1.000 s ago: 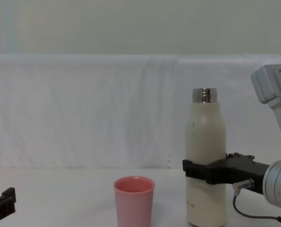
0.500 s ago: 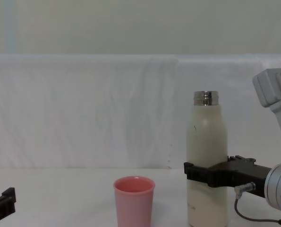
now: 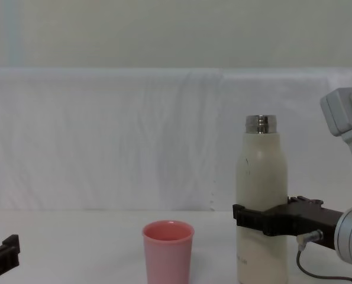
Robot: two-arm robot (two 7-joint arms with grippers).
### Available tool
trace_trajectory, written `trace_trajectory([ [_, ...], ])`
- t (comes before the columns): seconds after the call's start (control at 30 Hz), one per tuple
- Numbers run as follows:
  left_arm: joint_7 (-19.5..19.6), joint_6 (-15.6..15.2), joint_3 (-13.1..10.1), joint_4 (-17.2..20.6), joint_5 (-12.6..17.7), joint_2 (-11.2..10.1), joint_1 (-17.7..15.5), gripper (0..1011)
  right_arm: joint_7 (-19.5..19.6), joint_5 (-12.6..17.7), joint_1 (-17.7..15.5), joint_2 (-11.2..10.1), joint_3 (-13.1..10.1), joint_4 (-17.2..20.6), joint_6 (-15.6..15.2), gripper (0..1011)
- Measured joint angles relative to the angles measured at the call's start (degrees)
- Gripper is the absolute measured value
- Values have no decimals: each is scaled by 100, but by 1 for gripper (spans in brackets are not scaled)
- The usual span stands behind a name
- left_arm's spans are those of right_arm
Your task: Grasp the thermos with one hand and pour water into the cup lid.
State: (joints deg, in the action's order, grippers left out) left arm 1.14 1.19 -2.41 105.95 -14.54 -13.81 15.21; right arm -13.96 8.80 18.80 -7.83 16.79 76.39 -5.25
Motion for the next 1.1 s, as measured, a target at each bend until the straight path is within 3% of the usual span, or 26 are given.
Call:
trace_trajectory([
  [1.1, 0, 0, 0, 0, 0, 0, 0, 1001, -42, 66, -34, -52, 10, 19, 13, 951],
])
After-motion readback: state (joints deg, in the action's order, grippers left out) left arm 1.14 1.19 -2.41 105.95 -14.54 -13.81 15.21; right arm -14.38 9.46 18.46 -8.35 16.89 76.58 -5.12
